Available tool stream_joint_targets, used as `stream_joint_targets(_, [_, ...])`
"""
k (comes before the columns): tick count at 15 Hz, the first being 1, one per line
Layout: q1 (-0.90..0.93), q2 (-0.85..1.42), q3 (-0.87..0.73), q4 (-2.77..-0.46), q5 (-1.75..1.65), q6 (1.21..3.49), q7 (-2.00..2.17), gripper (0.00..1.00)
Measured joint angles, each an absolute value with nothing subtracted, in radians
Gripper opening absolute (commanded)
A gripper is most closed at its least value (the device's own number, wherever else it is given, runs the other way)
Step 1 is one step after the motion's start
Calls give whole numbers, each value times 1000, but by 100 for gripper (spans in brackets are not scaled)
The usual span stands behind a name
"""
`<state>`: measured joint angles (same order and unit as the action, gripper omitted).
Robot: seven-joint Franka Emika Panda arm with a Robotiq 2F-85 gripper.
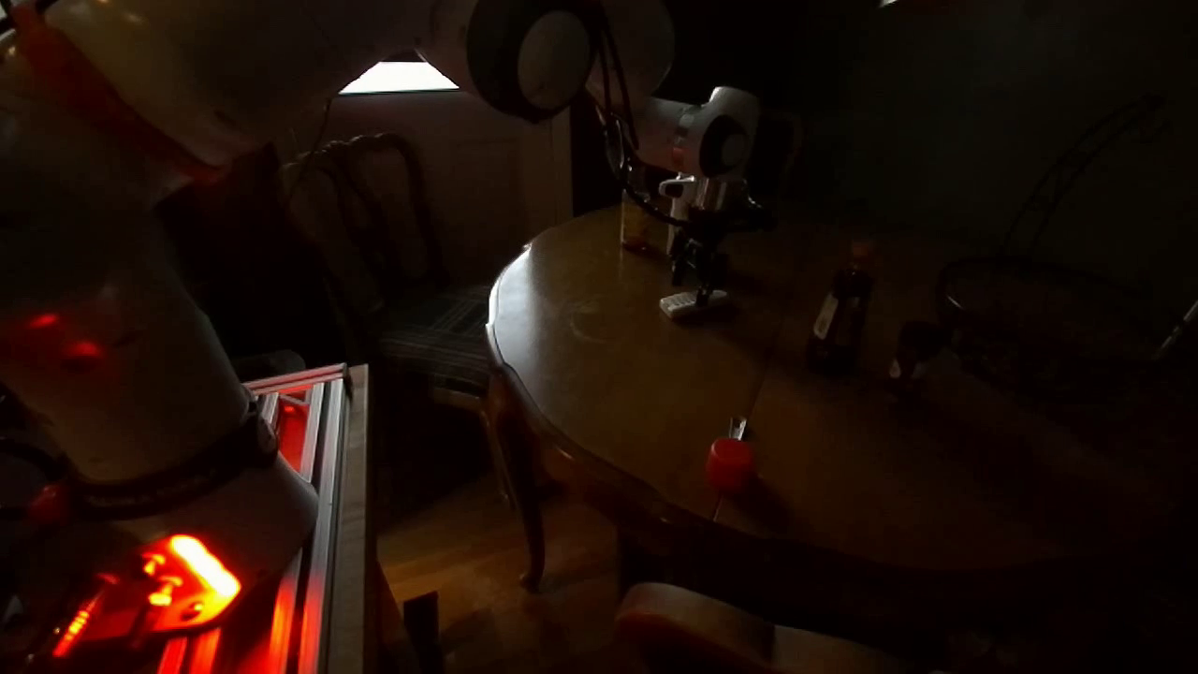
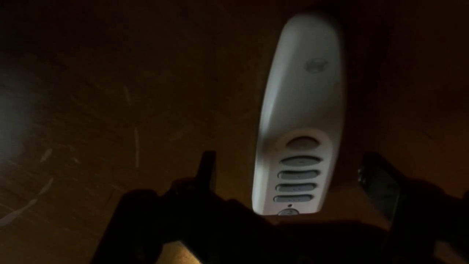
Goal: Rotate the white remote control.
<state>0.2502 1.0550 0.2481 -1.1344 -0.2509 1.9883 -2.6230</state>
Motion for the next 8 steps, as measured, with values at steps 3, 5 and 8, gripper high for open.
stream_joint_targets(3, [250, 1055, 248, -1134, -251, 1988, -2622, 100])
stream_joint_targets(5, [250, 1055, 248, -1134, -251, 1988, -2622, 100])
stream_joint_targets(8, [250, 1055, 248, -1134, -251, 1988, -2622, 100])
